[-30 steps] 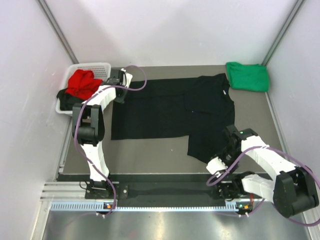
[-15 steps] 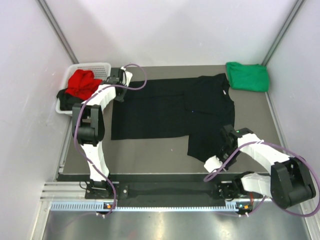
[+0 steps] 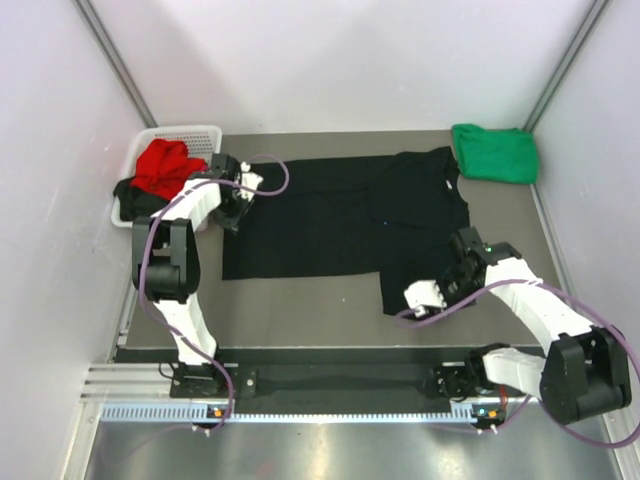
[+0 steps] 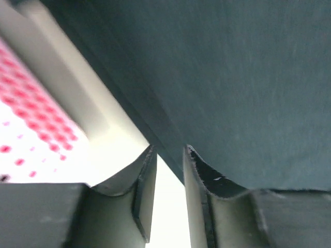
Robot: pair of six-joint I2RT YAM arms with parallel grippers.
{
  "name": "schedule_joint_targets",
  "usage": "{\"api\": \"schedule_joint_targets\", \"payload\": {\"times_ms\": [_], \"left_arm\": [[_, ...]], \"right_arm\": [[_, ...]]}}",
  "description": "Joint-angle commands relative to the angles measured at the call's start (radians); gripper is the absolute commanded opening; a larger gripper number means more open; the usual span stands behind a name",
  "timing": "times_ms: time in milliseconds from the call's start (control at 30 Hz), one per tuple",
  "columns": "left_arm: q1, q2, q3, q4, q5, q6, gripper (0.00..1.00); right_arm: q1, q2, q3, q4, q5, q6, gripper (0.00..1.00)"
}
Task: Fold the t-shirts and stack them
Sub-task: Fold the tshirt
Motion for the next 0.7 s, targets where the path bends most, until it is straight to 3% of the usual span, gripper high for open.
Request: {"api": "schedule_joint_targets", "payload": {"times_ms": [0, 100, 233, 367, 467, 667], "left_arm": [[0.022, -0.038, -0.051, -0.084, 0.069, 0.048, 0.30], [0.031, -0.019, -0.091, -0.120, 0.084, 0.099, 0.27], [0.061, -0.071, -0.161, -0.180, 0.124, 0.122, 0.36], [0.060, -0.194, -0.232, -0.188, 0.109, 0.126, 0.38], [0.060, -0.220, -0.266, -0.194, 0.100, 0.126, 0.45], [0.060, -0.239, -0.306, -0.197, 0.124, 0.102, 0.48]], "right_arm": [[-0.012, 0.024, 0.078, 0.066, -0.021, 0.199, 0.00], [-0.012, 0.044, 0.103, 0.119, -0.017, 0.249, 0.00], [-0.010, 0.081, 0.150, 0.136, -0.005, 0.280, 0.00], [-0.010, 0.100, 0.167, 0.143, 0.003, 0.284, 0.00], [-0.008, 0.122, 0.176, 0.147, 0.002, 0.296, 0.00], [-0.005, 0.140, 0.192, 0.143, 0.000, 0.298, 0.00]]}}
